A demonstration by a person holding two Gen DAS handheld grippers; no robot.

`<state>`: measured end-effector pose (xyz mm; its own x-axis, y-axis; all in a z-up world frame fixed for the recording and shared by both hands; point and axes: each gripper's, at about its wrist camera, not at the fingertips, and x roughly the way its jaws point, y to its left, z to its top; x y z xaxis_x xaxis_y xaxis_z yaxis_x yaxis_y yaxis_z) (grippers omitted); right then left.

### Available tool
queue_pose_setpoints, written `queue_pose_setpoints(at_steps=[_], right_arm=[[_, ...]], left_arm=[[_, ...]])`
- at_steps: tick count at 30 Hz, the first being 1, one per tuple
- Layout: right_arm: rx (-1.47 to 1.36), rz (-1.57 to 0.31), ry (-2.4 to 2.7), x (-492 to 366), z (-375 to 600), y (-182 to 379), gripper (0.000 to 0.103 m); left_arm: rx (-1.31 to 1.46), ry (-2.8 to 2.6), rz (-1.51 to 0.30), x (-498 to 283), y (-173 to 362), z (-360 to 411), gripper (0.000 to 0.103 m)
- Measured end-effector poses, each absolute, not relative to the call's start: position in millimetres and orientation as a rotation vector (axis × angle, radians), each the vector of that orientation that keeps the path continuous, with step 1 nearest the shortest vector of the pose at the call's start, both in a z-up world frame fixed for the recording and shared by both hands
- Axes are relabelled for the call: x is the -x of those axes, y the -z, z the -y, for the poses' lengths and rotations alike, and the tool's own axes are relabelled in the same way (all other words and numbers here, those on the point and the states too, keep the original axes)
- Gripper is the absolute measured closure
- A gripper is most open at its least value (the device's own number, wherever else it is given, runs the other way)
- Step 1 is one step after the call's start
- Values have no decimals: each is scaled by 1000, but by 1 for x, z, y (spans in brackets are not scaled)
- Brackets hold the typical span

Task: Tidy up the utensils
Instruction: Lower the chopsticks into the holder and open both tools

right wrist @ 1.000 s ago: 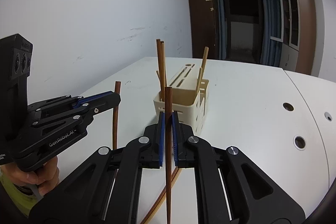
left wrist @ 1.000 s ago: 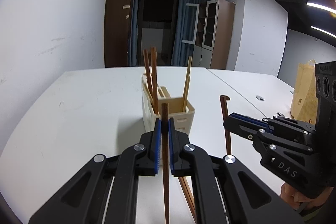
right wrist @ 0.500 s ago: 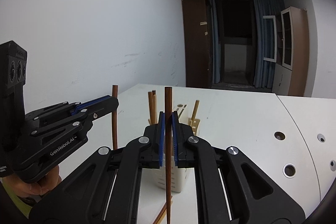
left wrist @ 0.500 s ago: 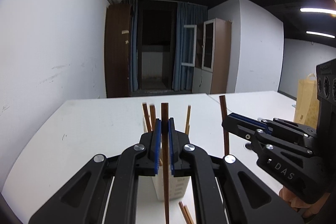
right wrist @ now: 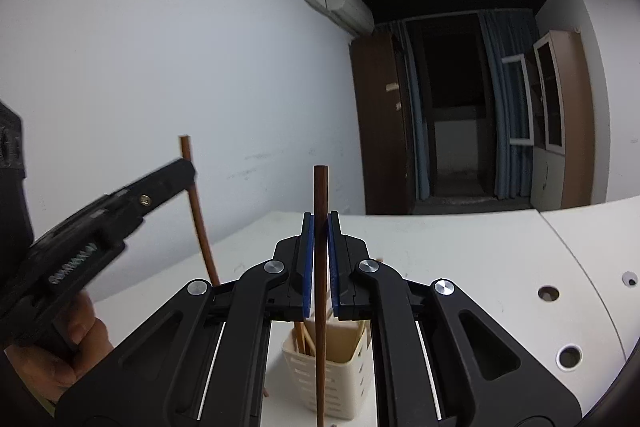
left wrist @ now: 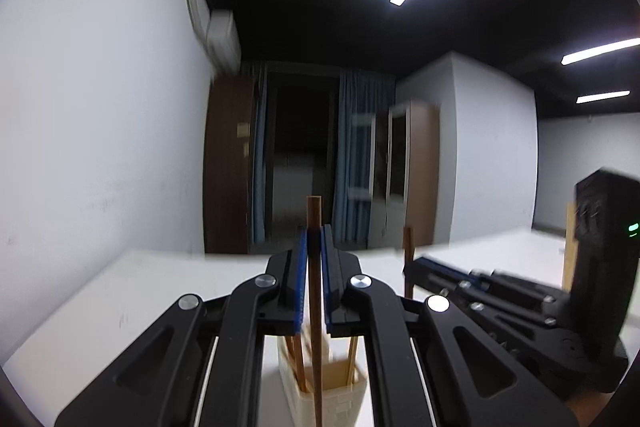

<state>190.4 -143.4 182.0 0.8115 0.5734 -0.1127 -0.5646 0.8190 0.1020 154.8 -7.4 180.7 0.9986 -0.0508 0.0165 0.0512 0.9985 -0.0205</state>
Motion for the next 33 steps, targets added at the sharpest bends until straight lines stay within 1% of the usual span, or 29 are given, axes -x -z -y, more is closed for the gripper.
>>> queue_pose_setpoints(at_steps=[2, 9, 13, 18, 23, 28, 33], right_arm=[[-52, -81, -573, -186, 144, -186, 97], [-129, 30, -616, -189, 156, -194, 97], [-150, 115, -605, -189, 163, -197, 97], [-171, 153, -611, -196, 161, -200, 97], [-161, 129, -623, -213, 148, -192, 97], [-143, 45, -614, -235, 136, -181, 97], [-109, 0, -622, -237, 130, -173, 97]], left_arm=[[-10, 43, 82, -145, -182, 14, 96], [-2, 13, 179, -133, -186, 23, 96], [54, 12, 234, -127, -187, 17, 96], [84, 15, 284, -125, -187, 12, 96], [91, 12, 252, -145, -179, 8, 96], [81, 34, 162, -174, -164, 5, 96], [87, 44, 69, -193, -147, -1, 96]])
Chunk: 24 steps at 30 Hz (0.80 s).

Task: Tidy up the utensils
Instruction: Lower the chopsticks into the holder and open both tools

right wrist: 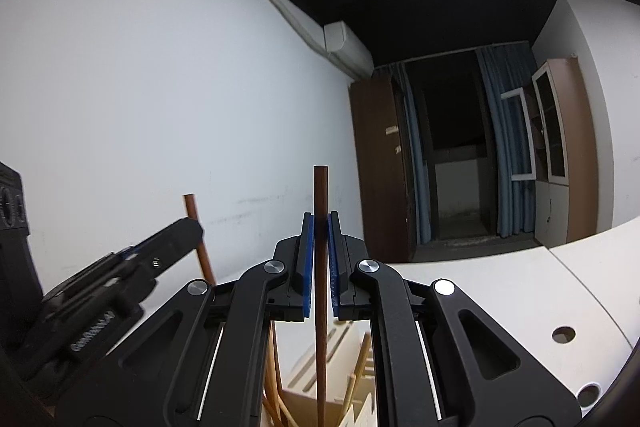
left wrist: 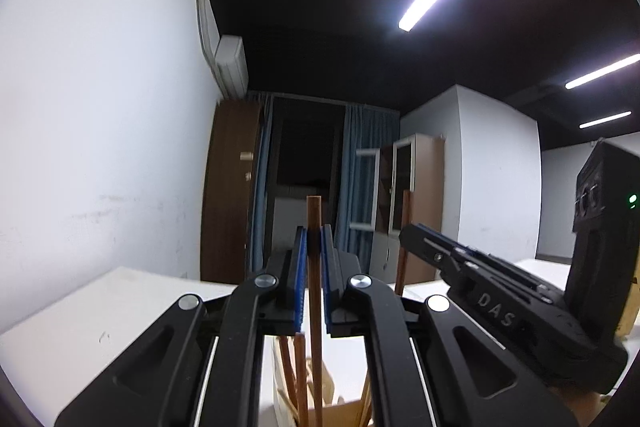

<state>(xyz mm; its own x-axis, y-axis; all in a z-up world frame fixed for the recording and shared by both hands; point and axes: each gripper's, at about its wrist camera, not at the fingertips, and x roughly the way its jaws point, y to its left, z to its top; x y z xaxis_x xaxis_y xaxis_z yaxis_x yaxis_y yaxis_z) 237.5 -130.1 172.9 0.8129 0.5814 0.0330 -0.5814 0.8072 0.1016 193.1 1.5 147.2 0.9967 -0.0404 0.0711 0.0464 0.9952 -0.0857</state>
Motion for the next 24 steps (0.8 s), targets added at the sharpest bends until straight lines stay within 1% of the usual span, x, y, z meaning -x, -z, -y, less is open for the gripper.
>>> queue_pose_setpoints(at_steps=[9, 24], right_arm=[[-83, -56, -606, -232, 129, -157, 97], [-70, -123, -590, -224, 130, -138, 97]], left_arm=[[84, 51, -11, -207, -130, -12, 96], [53, 59, -60, -213, -124, -5, 96]])
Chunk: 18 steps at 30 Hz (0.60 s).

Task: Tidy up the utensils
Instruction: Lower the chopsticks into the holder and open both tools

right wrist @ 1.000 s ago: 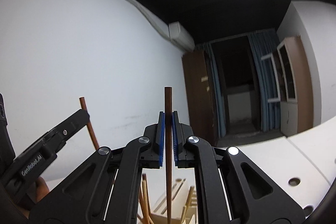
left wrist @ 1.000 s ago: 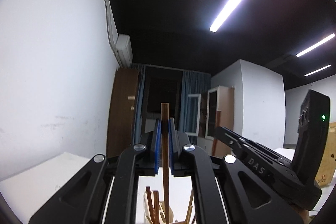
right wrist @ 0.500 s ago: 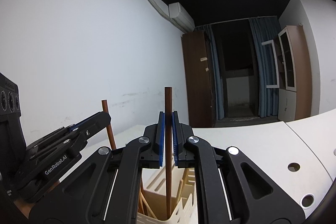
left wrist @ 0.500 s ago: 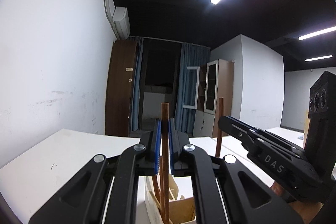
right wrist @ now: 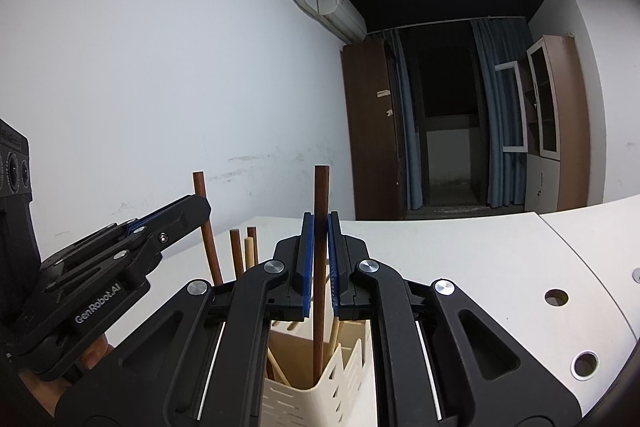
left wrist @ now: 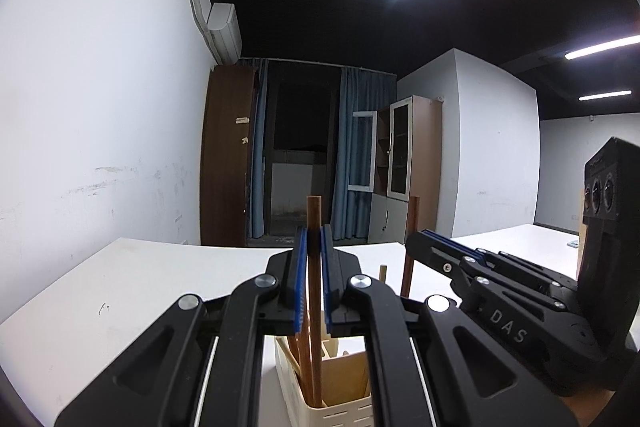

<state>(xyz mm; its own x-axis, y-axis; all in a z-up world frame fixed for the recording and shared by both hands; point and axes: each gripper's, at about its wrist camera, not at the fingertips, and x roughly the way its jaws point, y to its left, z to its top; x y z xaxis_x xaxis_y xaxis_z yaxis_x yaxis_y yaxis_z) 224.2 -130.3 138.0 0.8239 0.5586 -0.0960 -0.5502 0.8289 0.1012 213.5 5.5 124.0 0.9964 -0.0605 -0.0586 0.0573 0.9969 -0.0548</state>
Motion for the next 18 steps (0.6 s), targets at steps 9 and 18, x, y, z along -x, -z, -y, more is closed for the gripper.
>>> queue_pose_setpoints(at_steps=[9, 18], right_arm=[[-43, -162, -586, -218, 126, -131, 97], [-25, -197, -582, -216, 123, -122, 96]], left_arm=[[67, 75, -82, -213, -112, -7, 96], [68, 72, -71, -210, -110, -9, 96]])
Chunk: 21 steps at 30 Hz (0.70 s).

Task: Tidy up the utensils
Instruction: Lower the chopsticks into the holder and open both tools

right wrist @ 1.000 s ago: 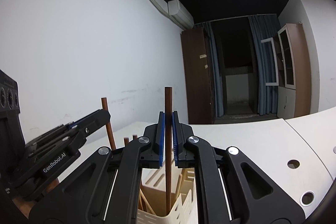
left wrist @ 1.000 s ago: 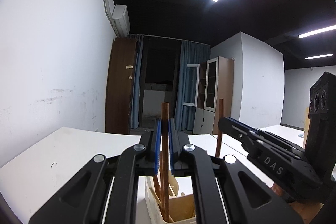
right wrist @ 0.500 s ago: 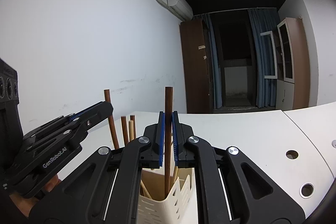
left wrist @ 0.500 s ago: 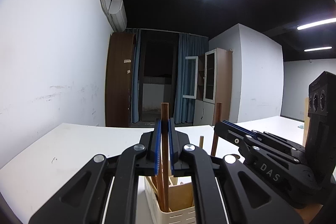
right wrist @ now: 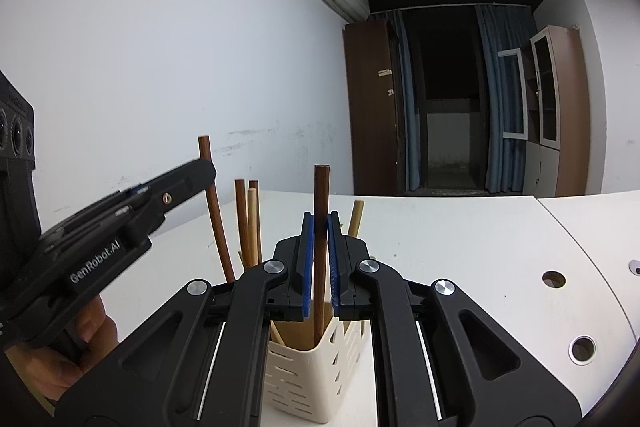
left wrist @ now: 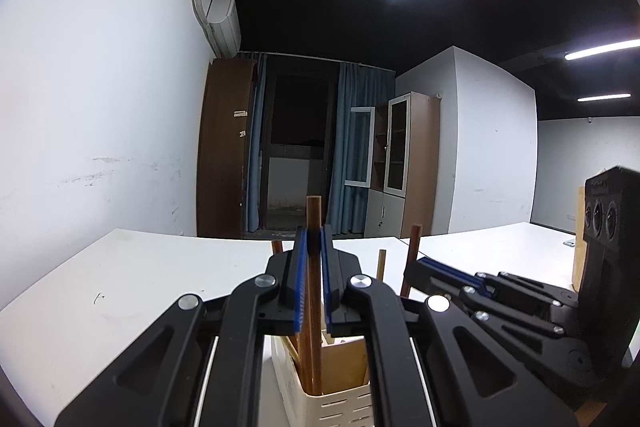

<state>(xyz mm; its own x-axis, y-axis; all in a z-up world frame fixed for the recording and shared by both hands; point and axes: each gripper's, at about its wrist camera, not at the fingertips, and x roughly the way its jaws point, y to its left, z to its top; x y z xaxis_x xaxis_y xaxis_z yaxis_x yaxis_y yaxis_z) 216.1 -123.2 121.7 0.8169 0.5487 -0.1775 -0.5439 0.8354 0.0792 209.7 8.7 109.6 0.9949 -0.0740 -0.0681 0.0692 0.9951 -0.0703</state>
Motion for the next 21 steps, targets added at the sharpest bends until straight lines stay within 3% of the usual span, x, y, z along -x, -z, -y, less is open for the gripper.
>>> queue_pose_setpoints(at_steps=[9, 13, 21], right_arm=[[-24, -232, -570, -222, 128, -115, 94], [-46, -239, -567, -221, 136, -116, 83], [-40, -260, -532, -211, 148, -115, 72]], left_arm=[[86, 89, -114, -221, -108, -12, 96], [108, 94, -106, -217, -115, -17, 81], [126, 82, -103, -196, -123, -26, 81]])
